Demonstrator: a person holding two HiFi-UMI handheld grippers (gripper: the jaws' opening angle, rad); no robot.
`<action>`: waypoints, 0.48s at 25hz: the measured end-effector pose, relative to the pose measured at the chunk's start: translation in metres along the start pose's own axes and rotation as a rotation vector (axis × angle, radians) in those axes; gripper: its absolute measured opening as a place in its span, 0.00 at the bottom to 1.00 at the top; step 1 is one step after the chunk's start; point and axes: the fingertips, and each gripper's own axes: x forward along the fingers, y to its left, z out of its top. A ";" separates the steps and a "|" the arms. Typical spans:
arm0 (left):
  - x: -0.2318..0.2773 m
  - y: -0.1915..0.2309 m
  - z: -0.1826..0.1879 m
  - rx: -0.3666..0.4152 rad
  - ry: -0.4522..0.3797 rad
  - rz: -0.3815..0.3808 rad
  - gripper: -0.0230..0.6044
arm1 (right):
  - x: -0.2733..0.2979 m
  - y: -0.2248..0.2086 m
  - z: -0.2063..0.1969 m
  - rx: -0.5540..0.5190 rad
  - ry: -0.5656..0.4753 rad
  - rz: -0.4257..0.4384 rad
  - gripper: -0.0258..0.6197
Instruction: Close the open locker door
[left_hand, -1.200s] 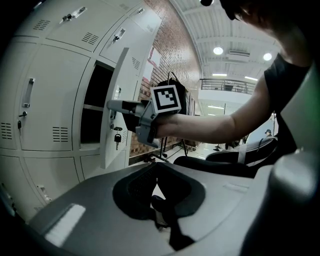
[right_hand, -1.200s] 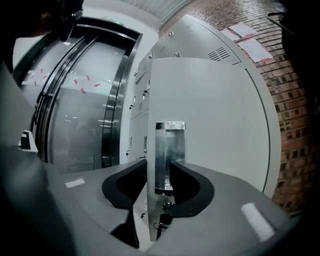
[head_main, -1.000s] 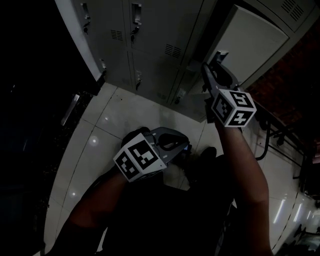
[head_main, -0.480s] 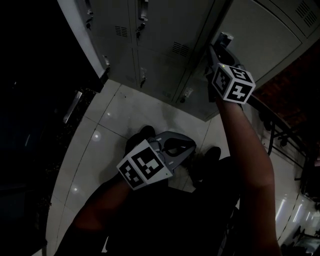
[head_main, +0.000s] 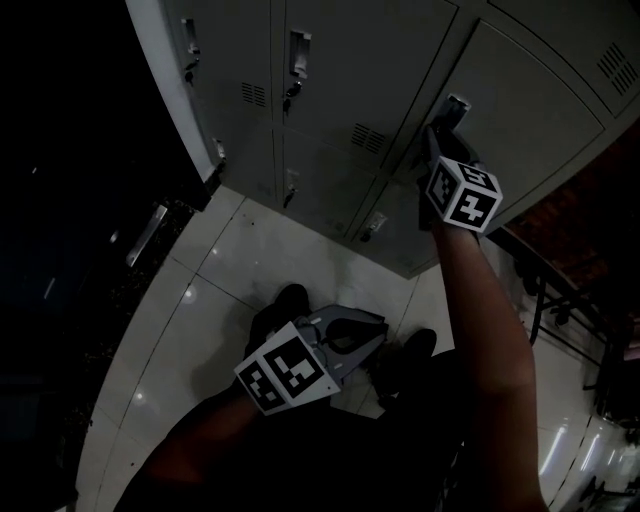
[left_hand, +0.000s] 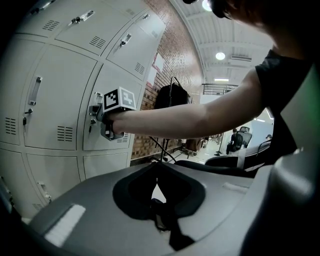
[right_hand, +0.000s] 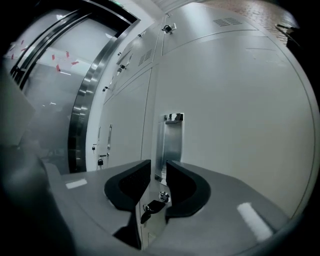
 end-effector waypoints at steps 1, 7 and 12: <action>0.000 0.000 0.000 0.000 0.000 0.000 0.06 | 0.002 -0.002 0.000 0.007 -0.003 -0.001 0.20; 0.000 0.001 0.001 -0.002 -0.003 -0.002 0.06 | 0.009 0.000 -0.001 0.007 -0.003 -0.001 0.19; -0.001 0.002 0.002 0.002 -0.007 -0.003 0.06 | -0.002 0.005 0.000 0.005 -0.009 0.012 0.19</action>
